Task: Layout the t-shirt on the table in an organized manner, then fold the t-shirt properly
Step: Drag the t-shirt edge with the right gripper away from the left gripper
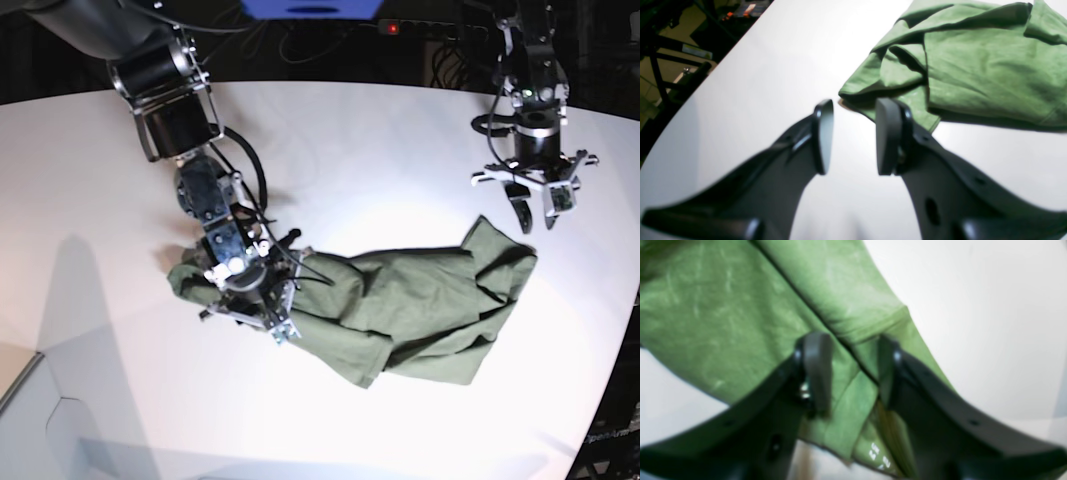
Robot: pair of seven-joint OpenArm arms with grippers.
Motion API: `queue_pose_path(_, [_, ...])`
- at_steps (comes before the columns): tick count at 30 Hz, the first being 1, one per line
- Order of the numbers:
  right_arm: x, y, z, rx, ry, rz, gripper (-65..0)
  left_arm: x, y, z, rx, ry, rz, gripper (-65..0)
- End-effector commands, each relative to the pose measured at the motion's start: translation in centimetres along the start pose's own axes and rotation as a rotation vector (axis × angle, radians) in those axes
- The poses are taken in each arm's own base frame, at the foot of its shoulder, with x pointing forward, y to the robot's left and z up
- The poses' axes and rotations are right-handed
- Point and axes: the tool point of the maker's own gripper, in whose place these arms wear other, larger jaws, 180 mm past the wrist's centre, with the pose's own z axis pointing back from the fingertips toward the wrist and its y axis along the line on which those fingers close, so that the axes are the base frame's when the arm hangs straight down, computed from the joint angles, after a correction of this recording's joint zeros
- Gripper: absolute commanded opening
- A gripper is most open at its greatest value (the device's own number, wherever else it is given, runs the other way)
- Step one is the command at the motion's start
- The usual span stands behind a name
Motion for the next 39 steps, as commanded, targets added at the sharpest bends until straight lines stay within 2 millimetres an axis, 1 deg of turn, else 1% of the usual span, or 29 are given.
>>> queue_pose_path(1, [3.1, -1.5, 0.3, -0.03, -0.074, 0.003, -48.2, 1.5, 0.3, -0.1, 0.005, -0.051, -0.005, -44.2])
queue_pose_path(3, [3.2, -1.6, 0.4, -0.031, -0.075, 0.003, -49.8, 1.3, 0.3, -0.1, 0.005, -0.048, -0.005, -44.2])
queue_pose_path(6, [3.9, -2.0, 0.4, -0.039, -0.094, 0.004, -50.2, 1.1, 0.3, -0.2, 0.005, -0.043, -0.005, -44.2])
queue_pose_path(8, [3.5, -2.0, 0.1, -0.036, -0.08, 0.004, -50.2, 1.1, 0.3, -0.2, 0.005, -0.042, -0.007, -44.2])
queue_pose_path(12, [3.8, -2.3, -0.3, -0.036, -0.078, 0.004, -50.7, 1.1, 0.4, -0.2, 0.005, -0.042, -0.008, -44.2])
queue_pose_path(14, [3.8, -2.3, -0.3, -0.037, -0.078, 0.004, -53.6, 1.1, 0.5, -0.2, 0.006, -0.043, -0.01, -44.2])
queue_pose_path(17, [3.9, -2.3, -0.3, -0.039, -0.083, 0.007, -64.3, 1.2, 0.9, -0.2, 0.02, -0.043, -0.007, -44.2])
queue_pose_path(19, [4.3, -2.7, -0.3, -0.043, -0.089, 0.007, -65.0, 1.2, 0.9, -0.2, 0.02, -0.043, -0.007, -44.2])
queue_pose_path(22, [4.0, -2.7, -0.6, -0.042, -0.075, 0.008, -65.0, 1.2, 0.9, -0.2, 0.02, -0.043, -0.007, -44.2])
queue_pose_path(24, [3.7, -3.6, -0.6, -0.054, -0.069, -0.022, -65.0, 1.1, 0.9, -0.1, 0.02, -0.042, -0.008, -44.2])
queue_pose_path(25, [3.8, -4.4, -0.5, -0.067, -0.074, -0.048, -65.0, 1.2, 1.1, -0.1, 0.025, -0.045, -0.008, -44.2])
queue_pose_path(29, [5.4, -9.9, 0.3, -0.149, -0.118, -0.204, -65.0, 1.5, 1.4, 0.0, 0.032, -0.051, -0.007, -44.2])
queue_pose_path(30, [6.1, -11.6, 0.7, -0.173, -0.139, -0.258, -65.0, 1.2, 1.5, 0.2, 0.033, -0.044, -0.009, -44.3])
queue_pose_path(32, [6.6, -15.0, 1.6, -0.224, -0.177, -0.362, -65.0, 1.0, 1.5, 0.4, 0.032, -0.041, -0.012, -44.3])
queue_pose_path(34, [6.7, -18.9, 2.8, -0.291, -0.214, -0.48, -65.0, 1.7, 1.4, 0.5, 0.031, -0.057, -0.013, -44.3])
queue_pose_path(36, [6.1, -22.0, 3.8, -0.367, -0.239, -0.602, -65.0, 1.9, 1.4, 0.7, 0.03, -0.064, -0.013, -44.3])
queue_pose_path(37, [5.4, -23.2, 4.2, -0.4, -0.245, -0.66, -65.0, 2.1, 1.4, 0.7, 0.029, -0.067, -0.014, -44.3])
queue_pose_path(38, [4.8, -23.7, 4.3, -0.416, -0.246, -0.688, -65.0, 2.4, 1.3, 0.8, 0.027, -0.076, -0.014, -44.3])
queue_pose_path(39, [4.5, -23.7, 4.2, -0.415, -0.241, -0.689, -65.0, 2.7, 1.2, 0.8, 0.025, -0.084, -0.014, -44.3])
